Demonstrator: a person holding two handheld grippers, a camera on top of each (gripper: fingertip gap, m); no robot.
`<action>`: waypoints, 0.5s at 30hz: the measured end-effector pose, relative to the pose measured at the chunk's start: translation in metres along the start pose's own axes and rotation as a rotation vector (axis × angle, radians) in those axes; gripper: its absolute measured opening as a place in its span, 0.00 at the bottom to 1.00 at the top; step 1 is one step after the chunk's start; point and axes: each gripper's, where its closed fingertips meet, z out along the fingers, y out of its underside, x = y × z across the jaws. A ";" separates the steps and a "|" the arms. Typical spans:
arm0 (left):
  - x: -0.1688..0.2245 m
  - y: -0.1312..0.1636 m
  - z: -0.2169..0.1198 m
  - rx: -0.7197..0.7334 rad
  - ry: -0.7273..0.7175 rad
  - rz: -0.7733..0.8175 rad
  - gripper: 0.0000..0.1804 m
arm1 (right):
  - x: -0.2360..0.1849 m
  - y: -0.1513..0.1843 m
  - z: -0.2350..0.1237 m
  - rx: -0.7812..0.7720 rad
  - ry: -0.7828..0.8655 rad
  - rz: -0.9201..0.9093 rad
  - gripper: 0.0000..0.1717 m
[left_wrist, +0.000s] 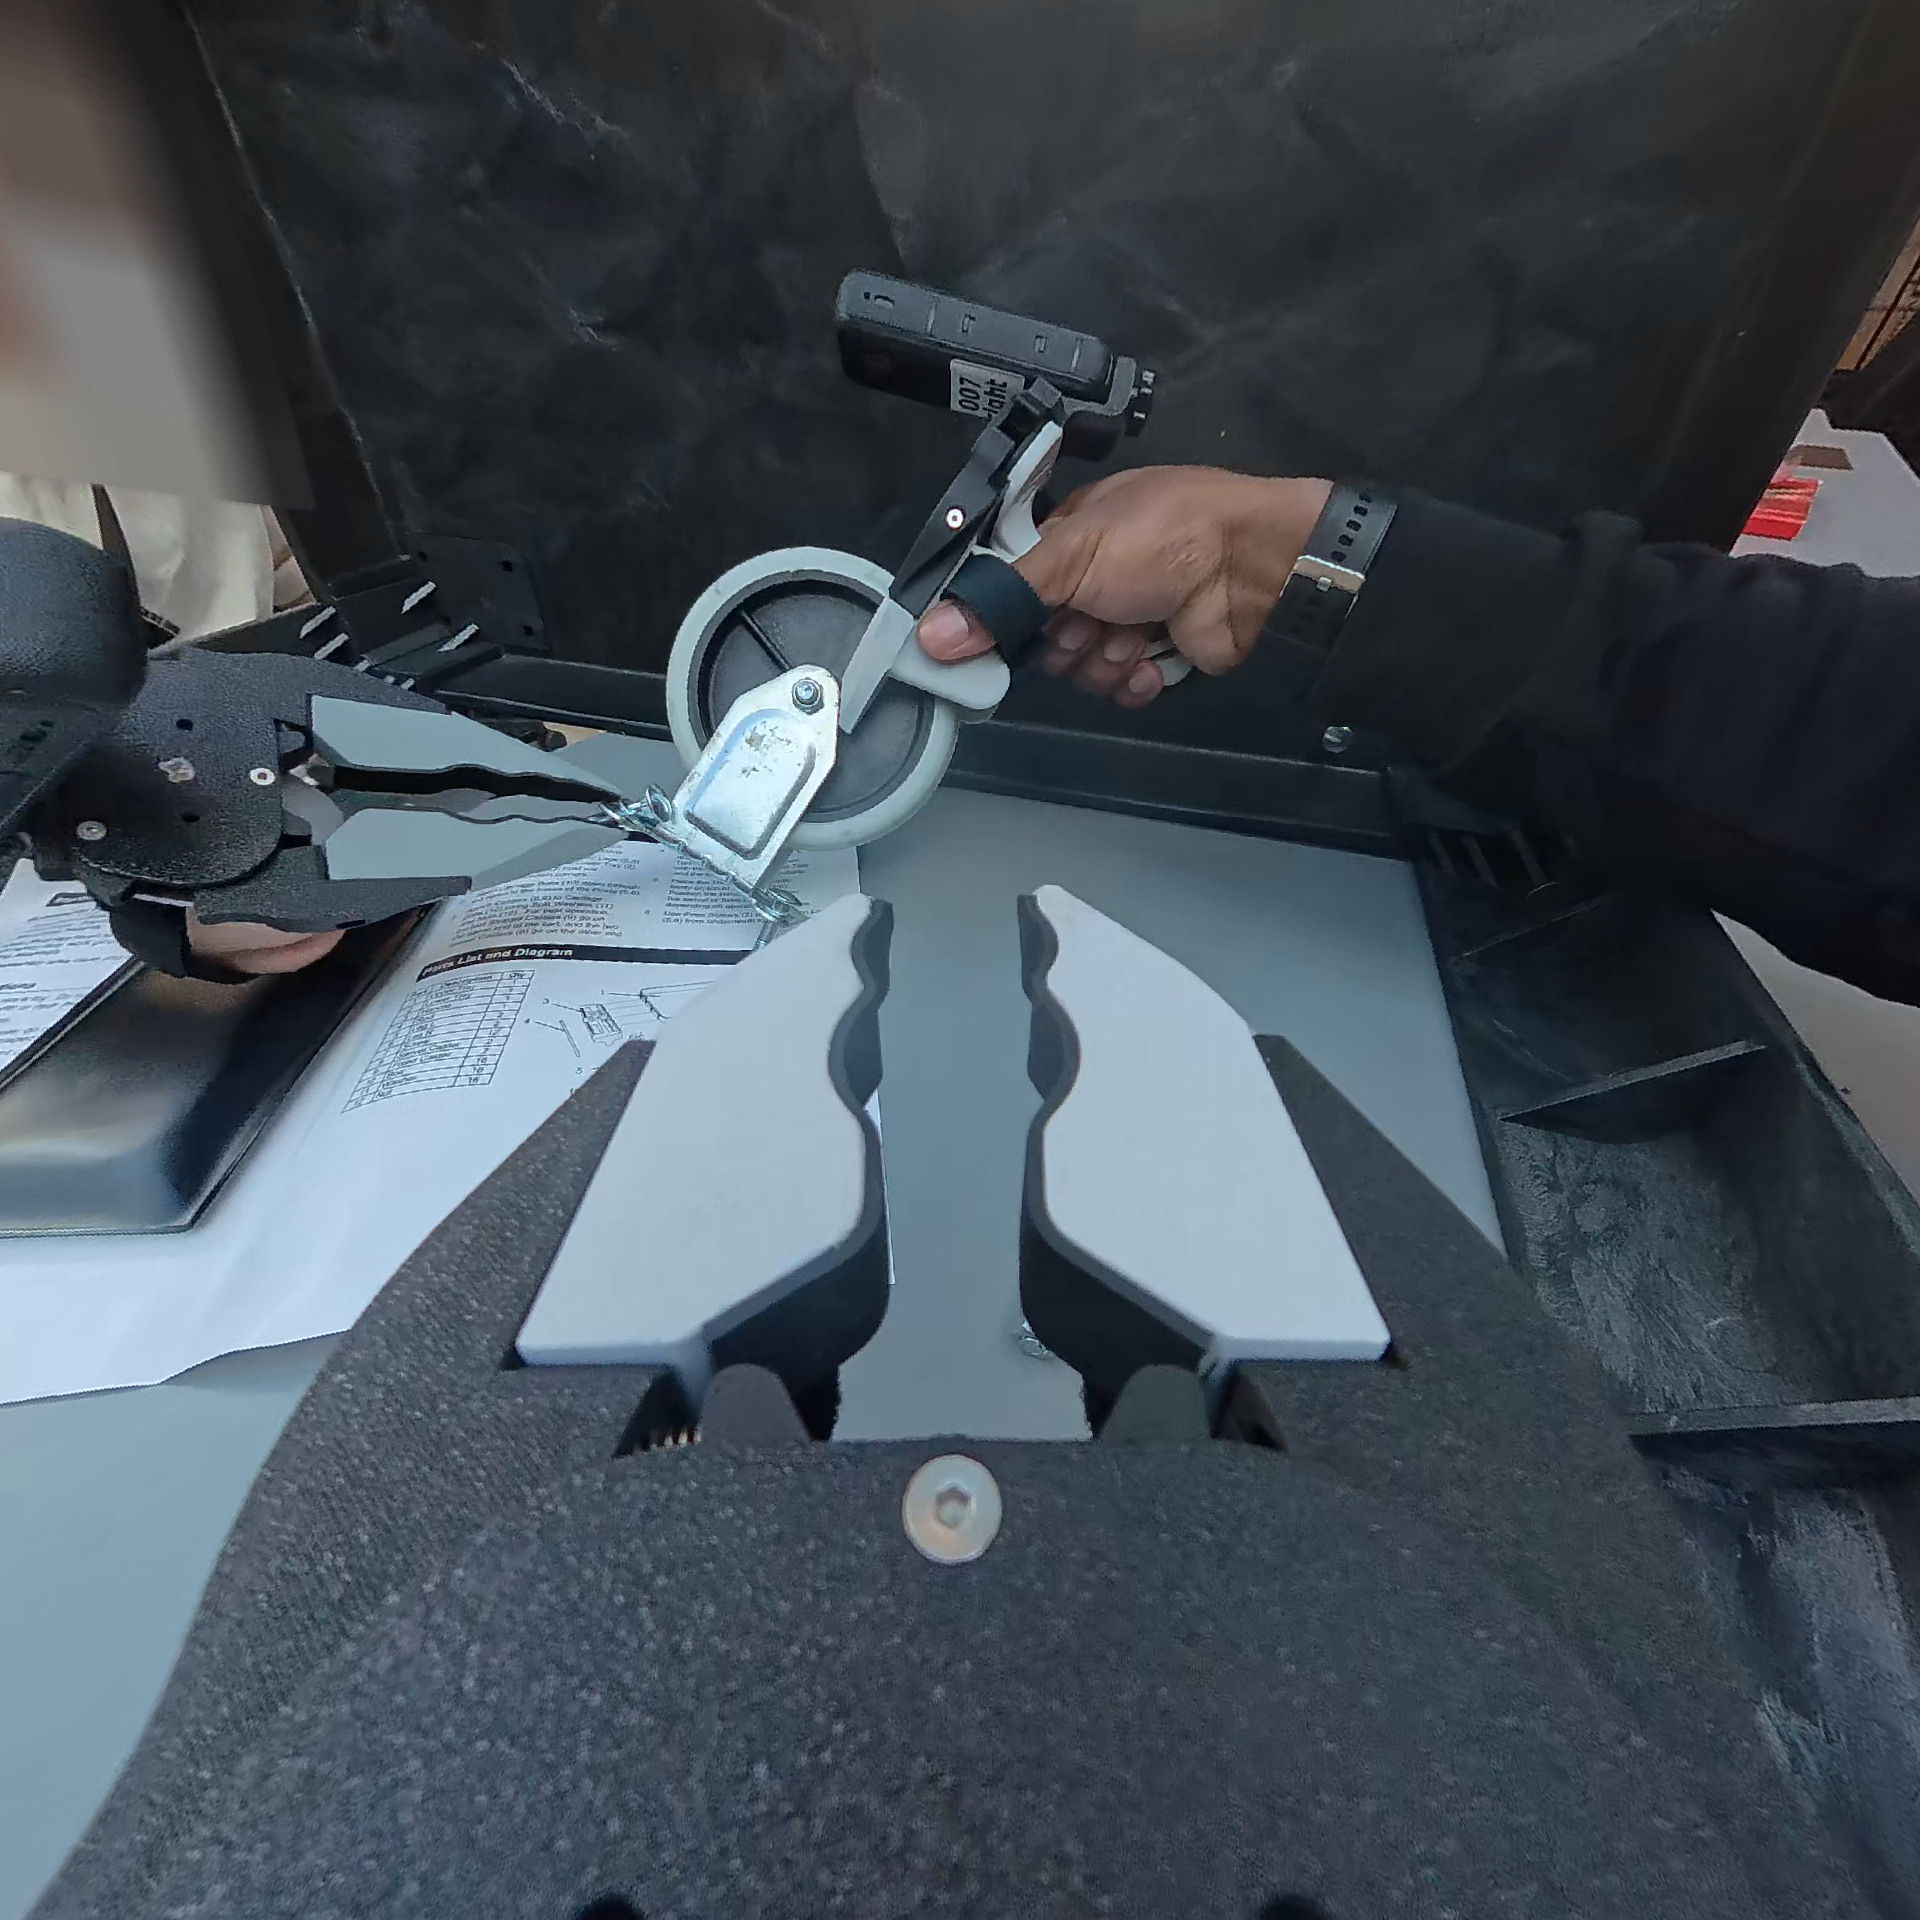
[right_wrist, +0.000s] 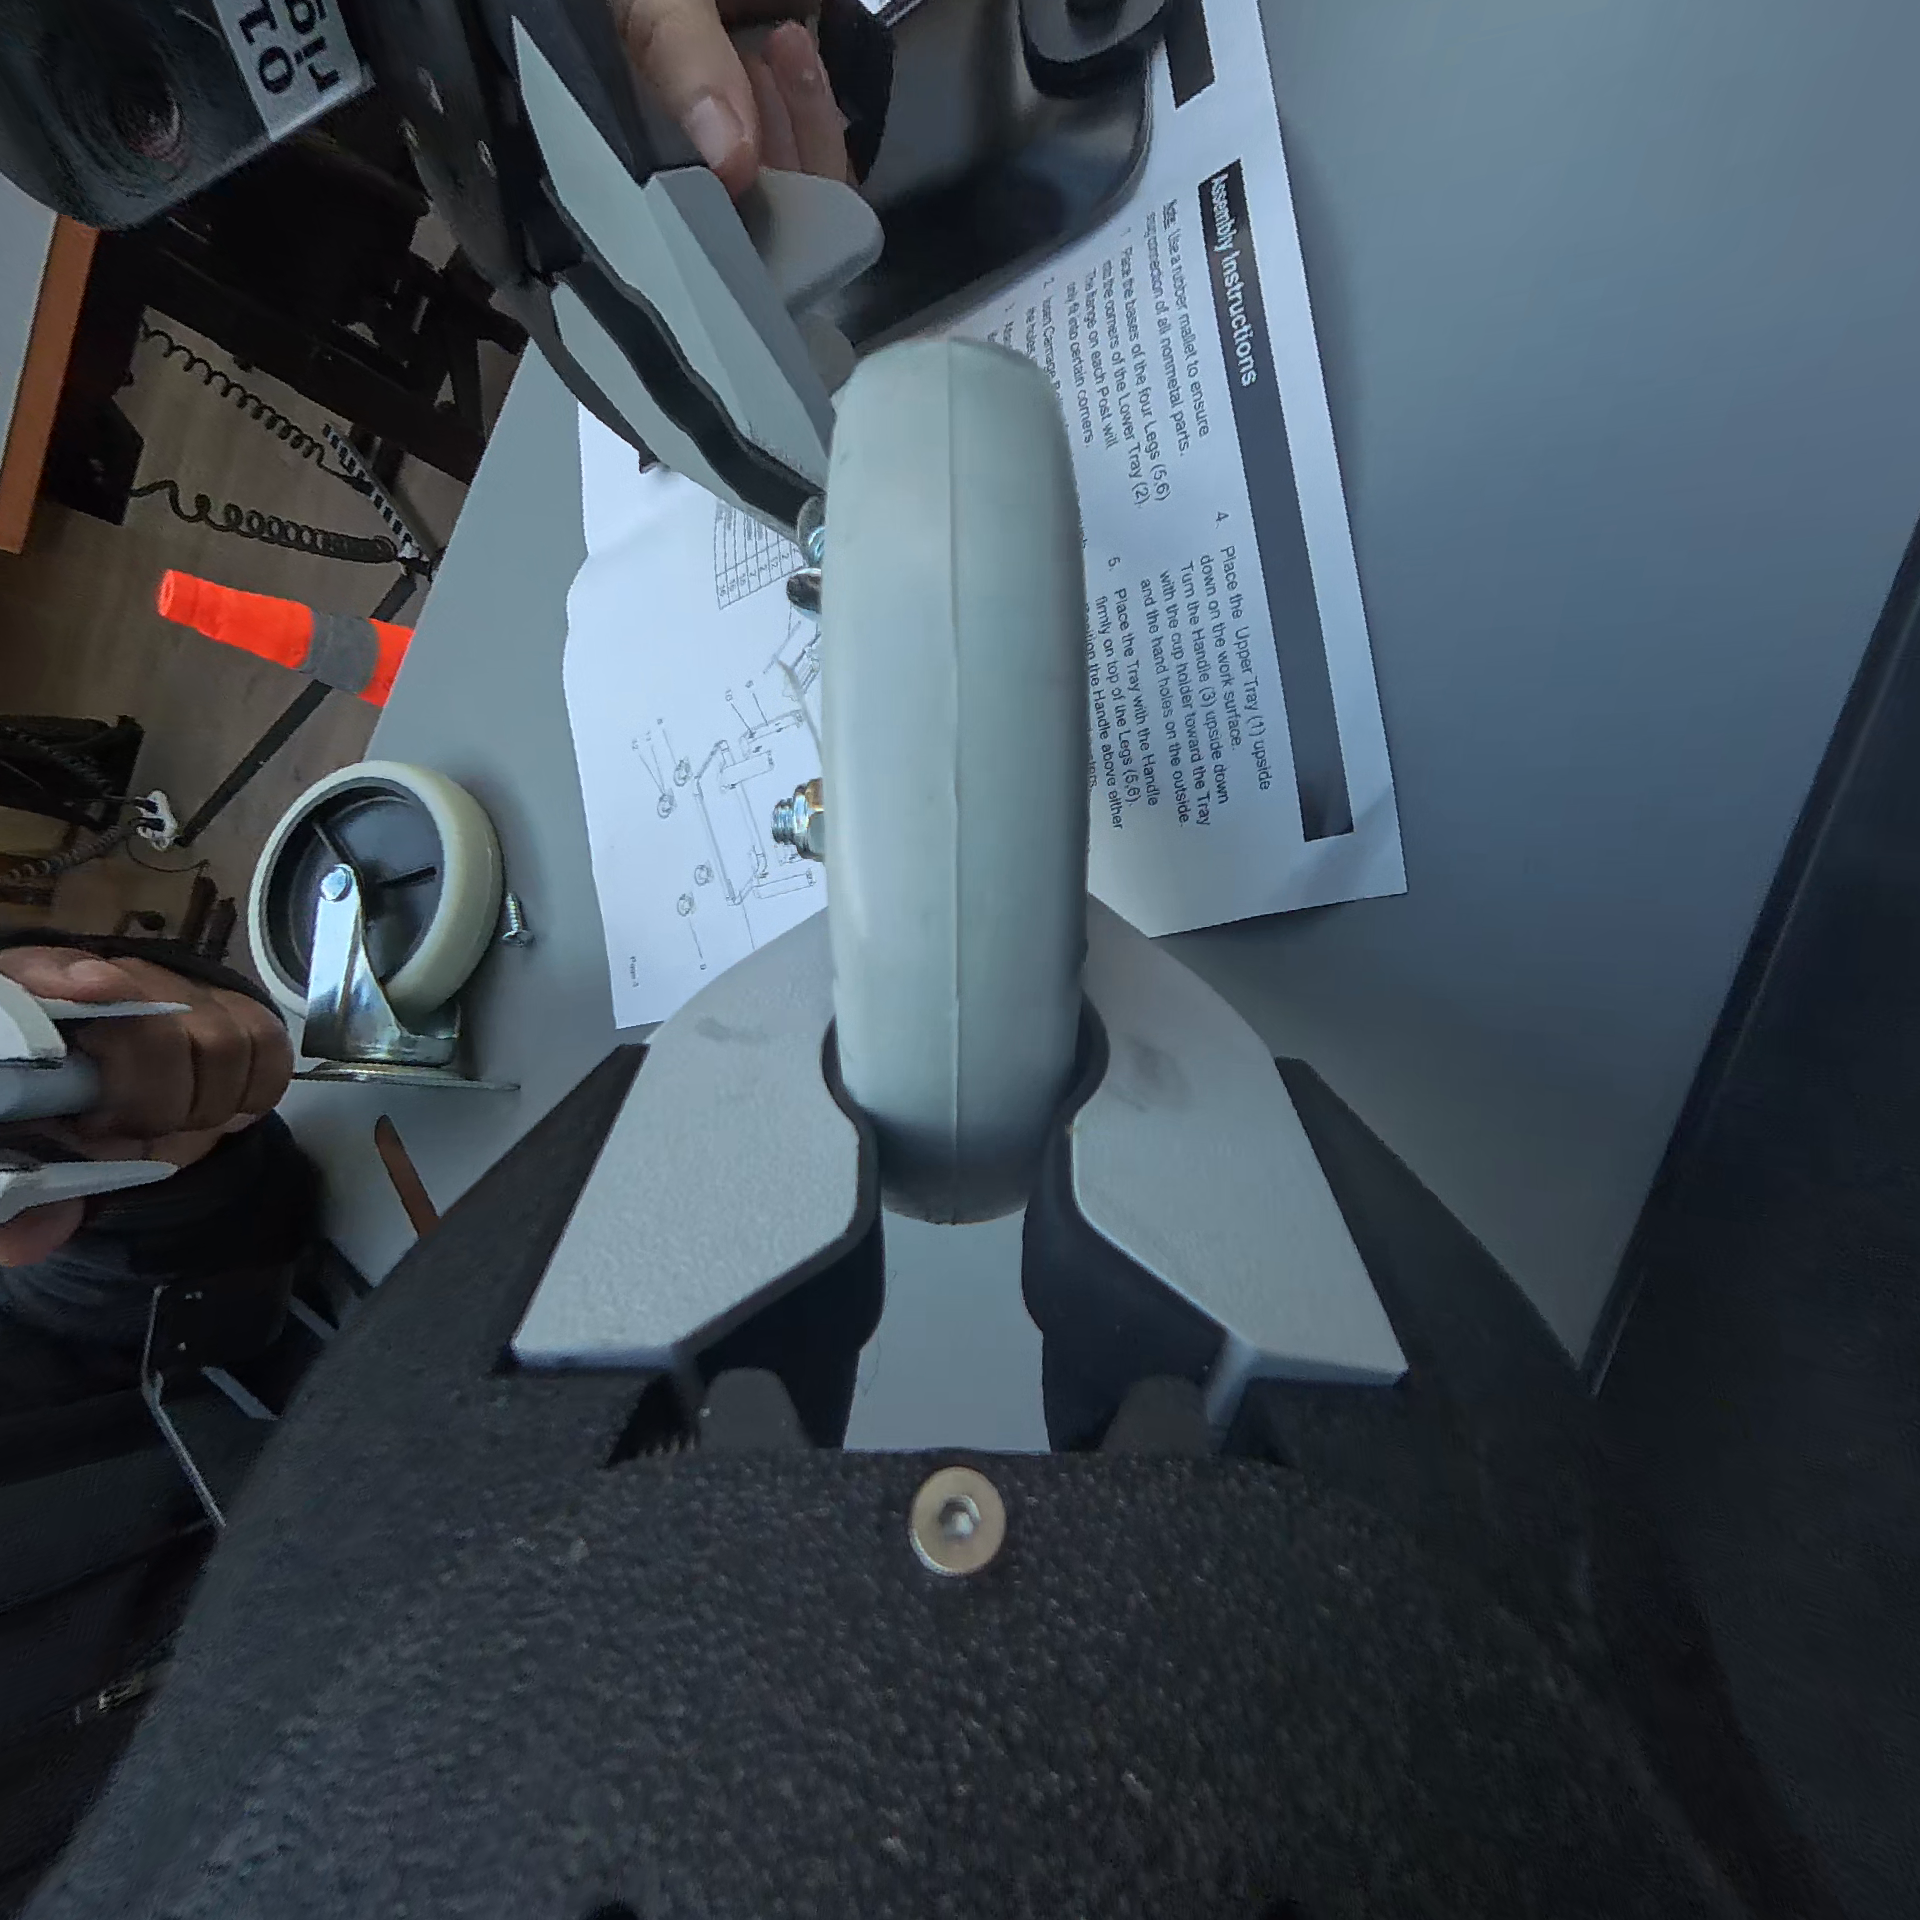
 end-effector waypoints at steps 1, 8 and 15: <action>0.000 0.000 0.000 0.000 0.000 0.000 0.13 | 0.000 0.000 0.000 0.002 0.002 0.002 0.16; 0.001 0.001 0.002 -0.010 -0.002 0.001 0.13 | 0.003 0.004 -0.003 0.027 -0.011 0.023 0.17; 0.001 0.001 0.002 -0.011 -0.004 0.003 0.13 | 0.003 0.004 -0.003 0.037 -0.006 0.025 0.17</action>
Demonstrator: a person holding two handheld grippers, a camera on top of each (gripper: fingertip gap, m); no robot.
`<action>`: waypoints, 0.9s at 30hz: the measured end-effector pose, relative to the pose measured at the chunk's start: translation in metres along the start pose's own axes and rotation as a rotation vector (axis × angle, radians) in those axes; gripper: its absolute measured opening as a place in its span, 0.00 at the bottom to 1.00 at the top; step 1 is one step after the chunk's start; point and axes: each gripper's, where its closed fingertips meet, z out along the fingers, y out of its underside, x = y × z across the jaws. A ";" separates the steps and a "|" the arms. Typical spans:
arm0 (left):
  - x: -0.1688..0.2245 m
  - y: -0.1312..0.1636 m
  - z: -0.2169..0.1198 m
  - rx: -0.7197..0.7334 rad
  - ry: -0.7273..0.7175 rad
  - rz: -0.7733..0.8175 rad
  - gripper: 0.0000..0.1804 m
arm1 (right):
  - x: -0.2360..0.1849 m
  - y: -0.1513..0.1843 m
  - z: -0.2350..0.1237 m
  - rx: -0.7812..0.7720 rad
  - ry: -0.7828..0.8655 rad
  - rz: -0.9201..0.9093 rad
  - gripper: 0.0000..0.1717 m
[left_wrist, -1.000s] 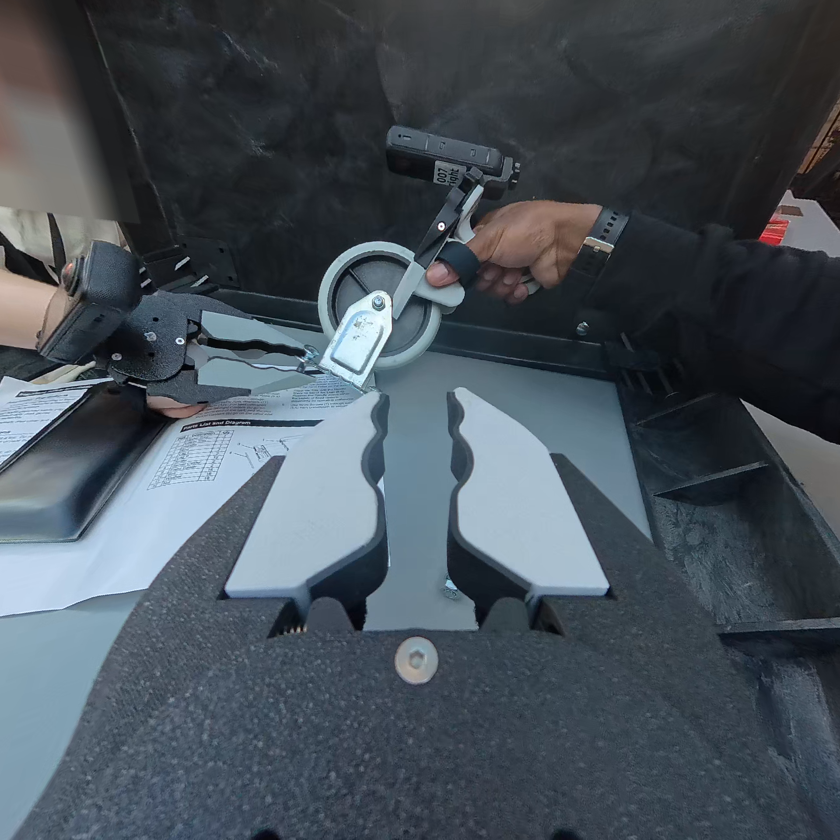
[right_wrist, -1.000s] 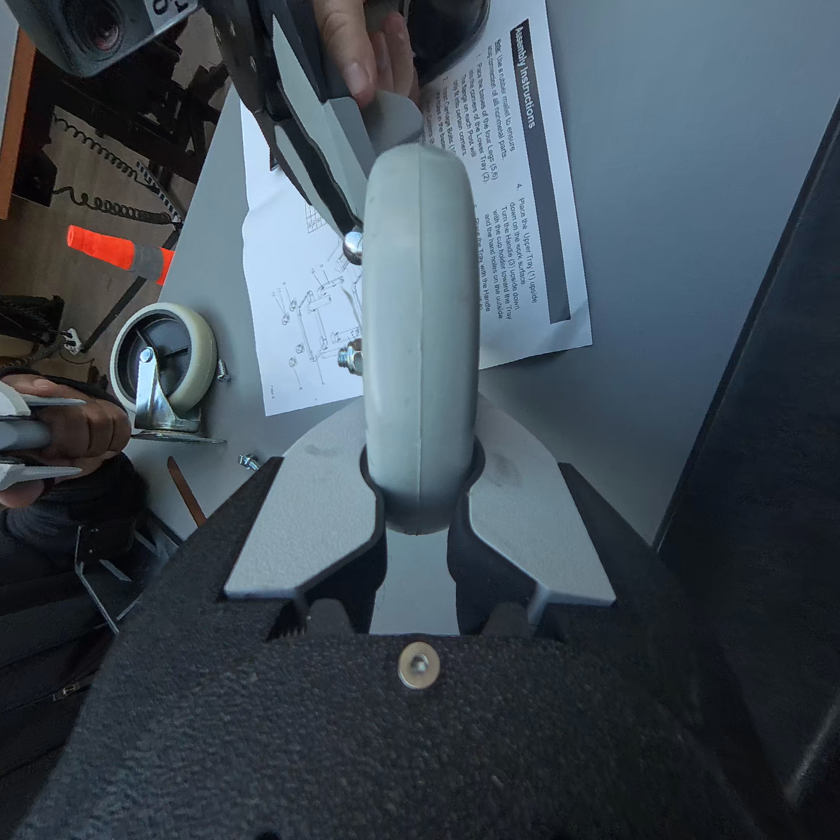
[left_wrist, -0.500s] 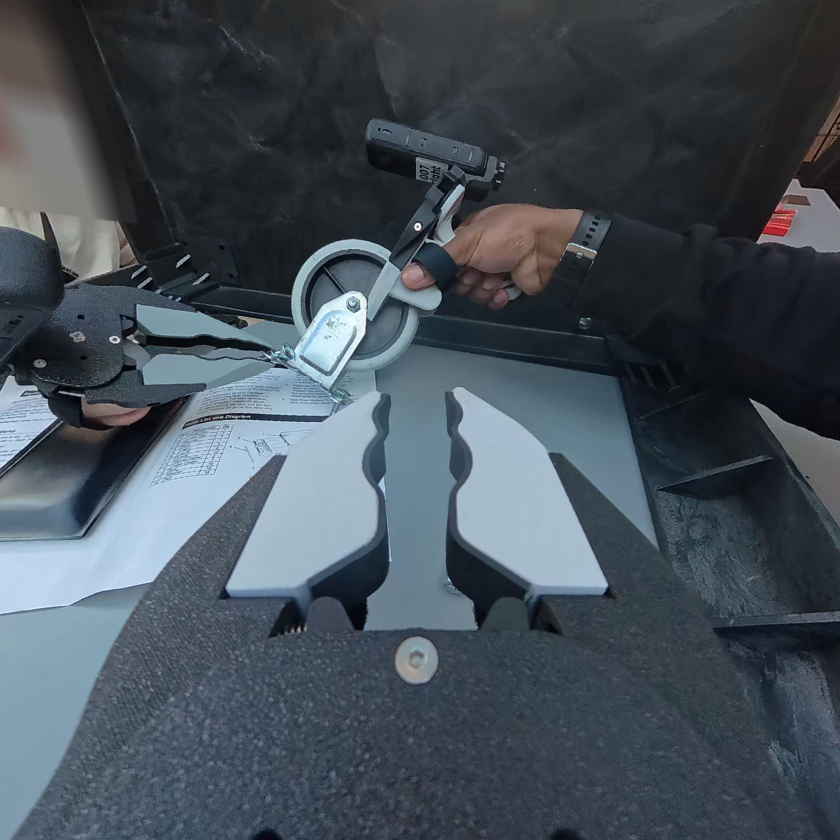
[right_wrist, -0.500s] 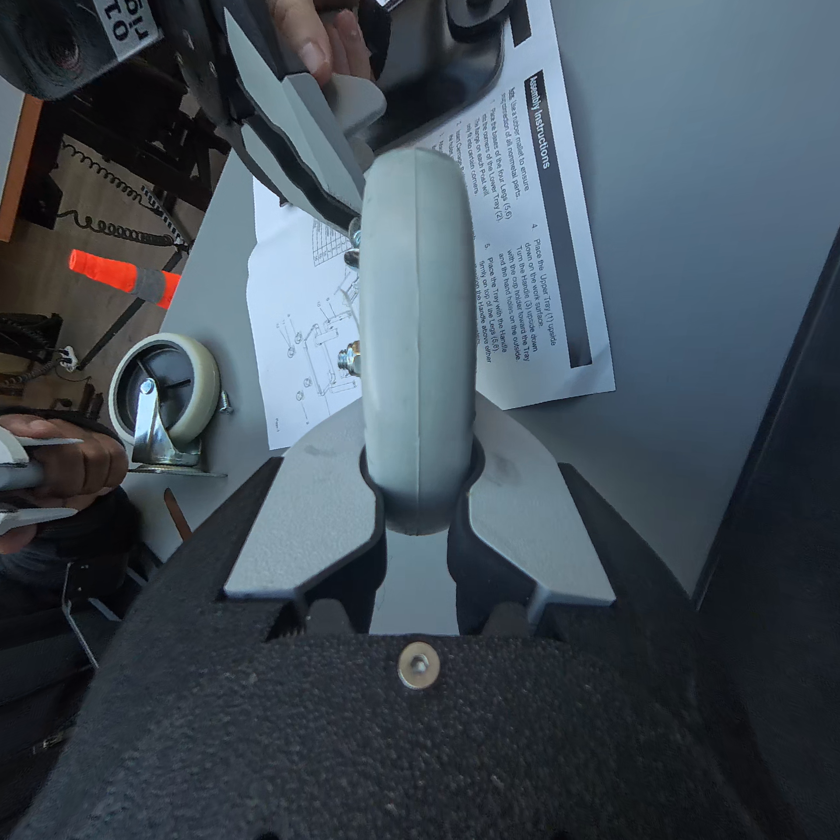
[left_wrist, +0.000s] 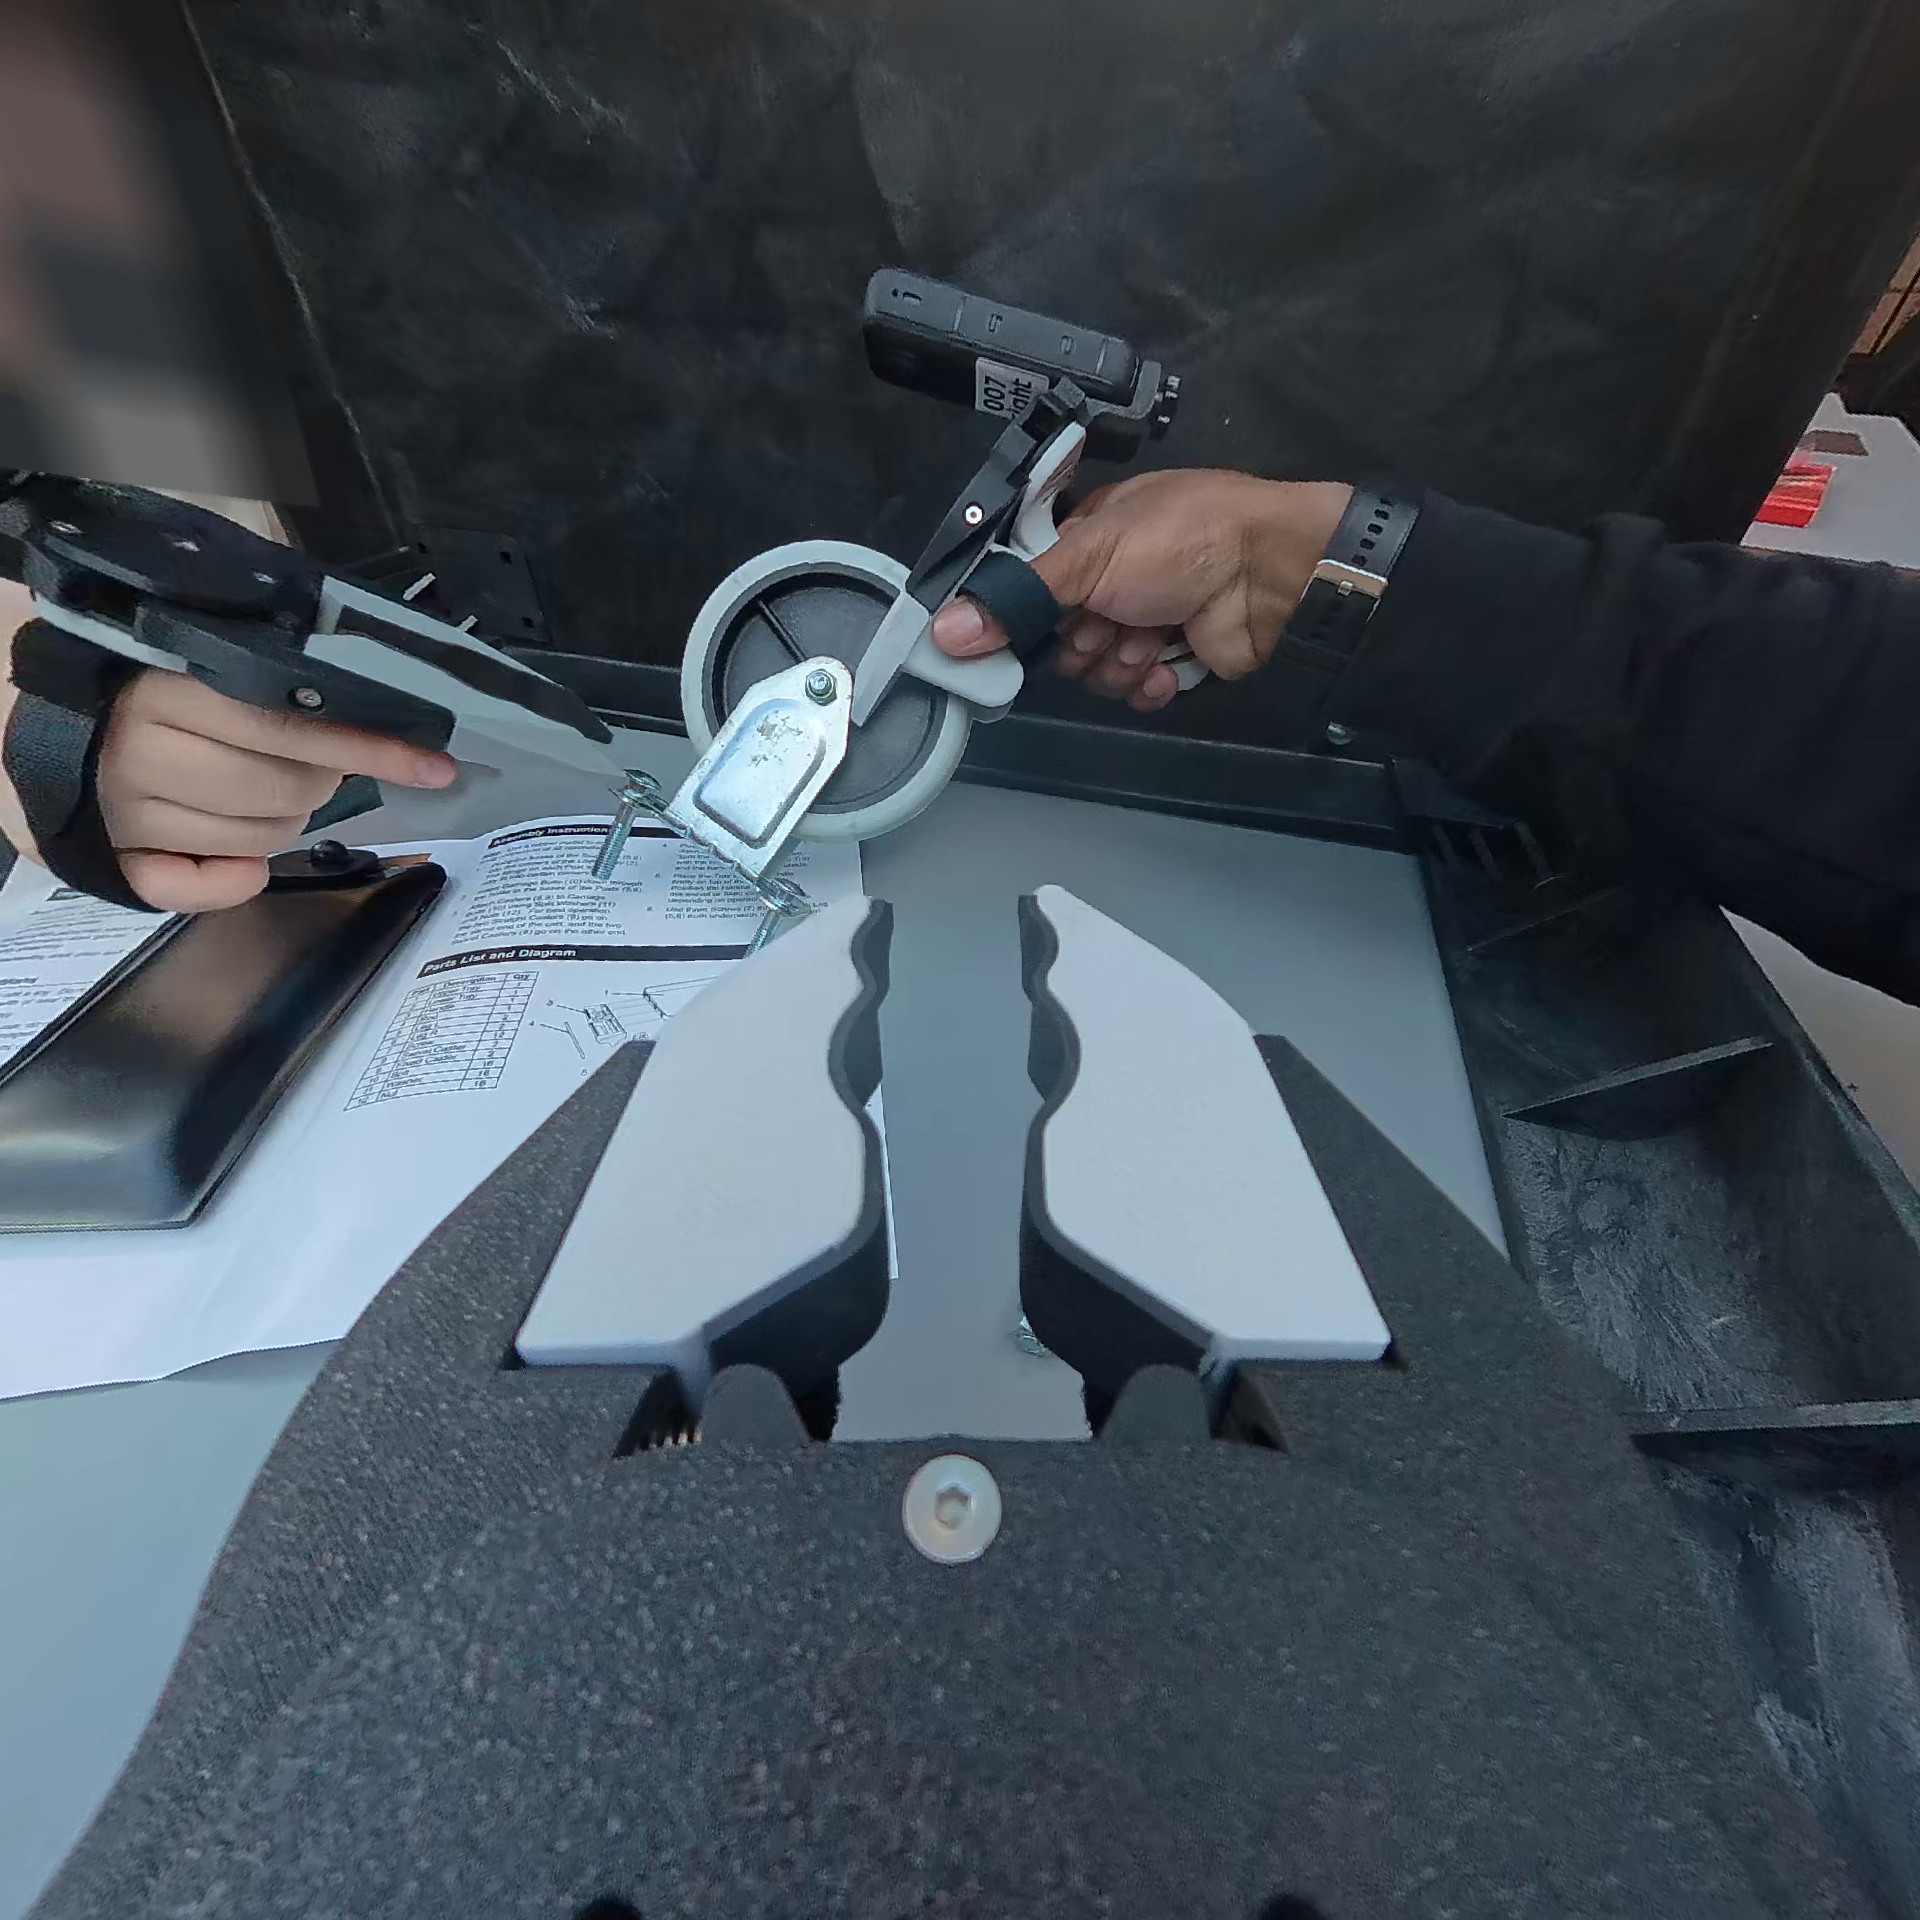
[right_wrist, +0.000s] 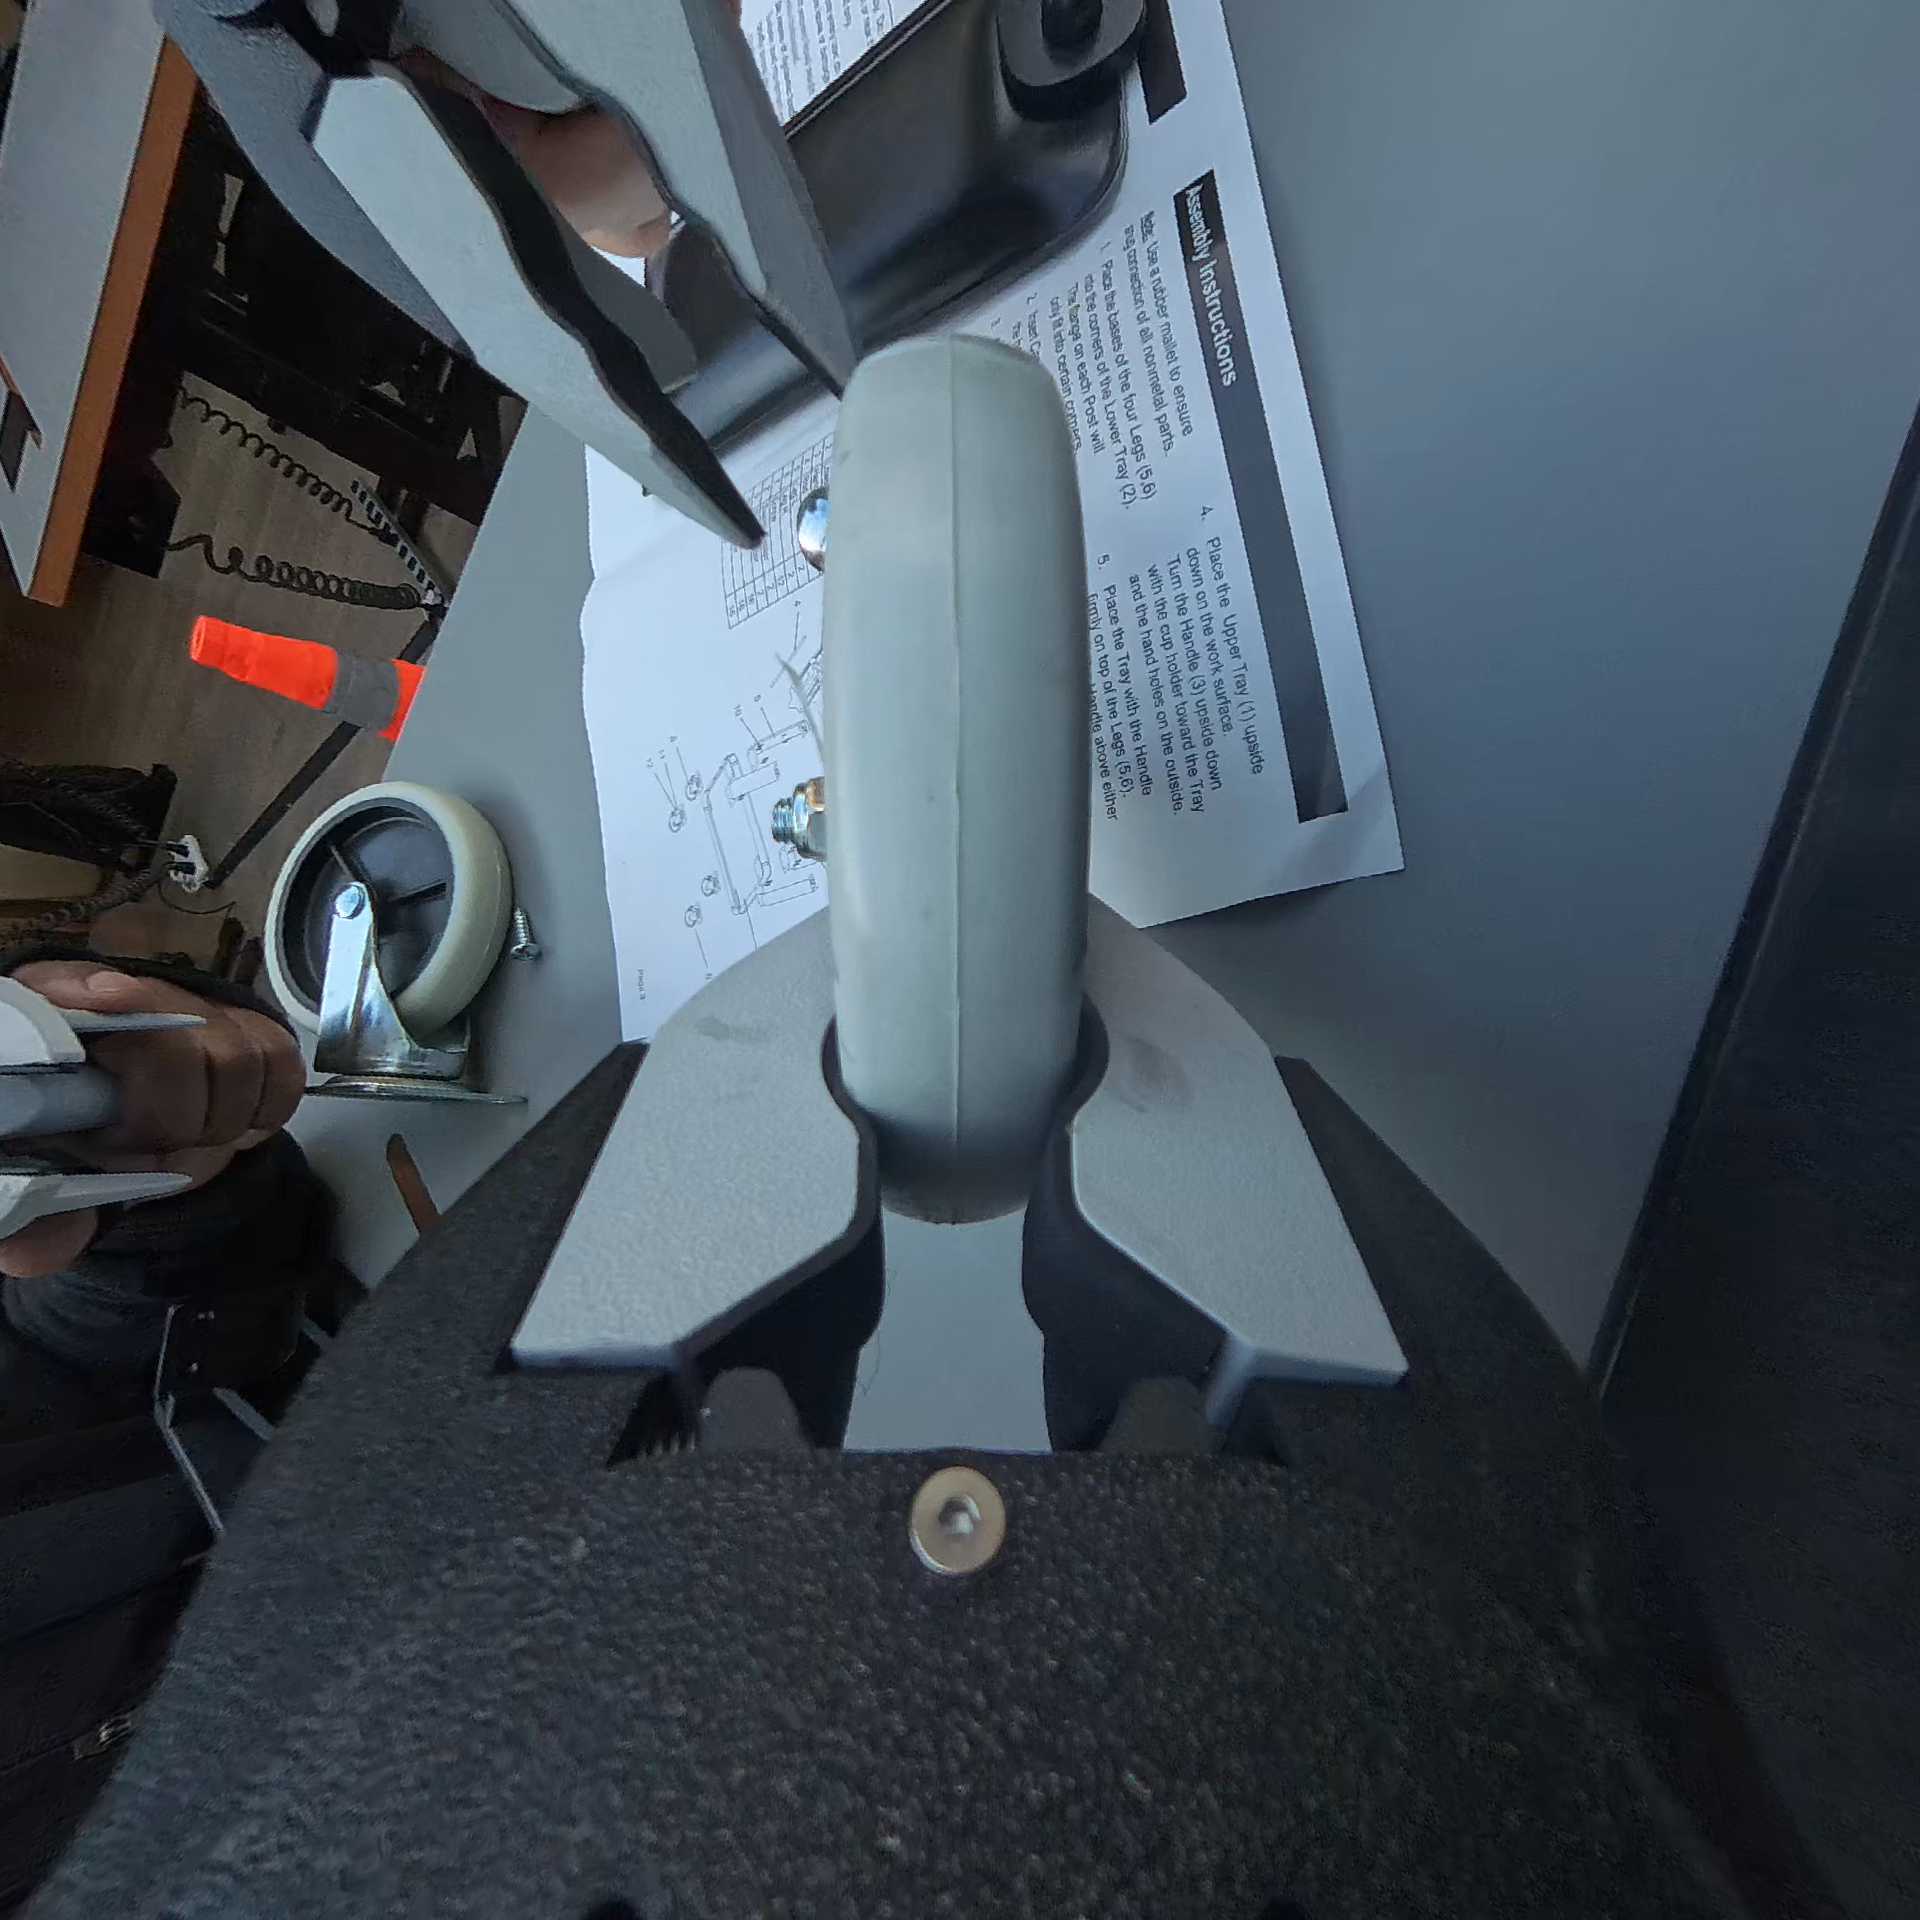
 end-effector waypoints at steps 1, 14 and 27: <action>0.000 0.000 0.000 0.000 0.000 0.000 0.13 | 0.000 0.000 0.000 -0.001 0.002 -0.002 0.17; -0.001 0.001 0.000 -0.007 -0.005 0.003 0.13 | -0.001 -0.001 0.001 0.001 0.018 -0.014 0.17; -0.001 0.002 0.000 -0.009 -0.008 0.008 0.13 | -0.003 0.000 0.001 -0.008 0.040 -0.040 0.17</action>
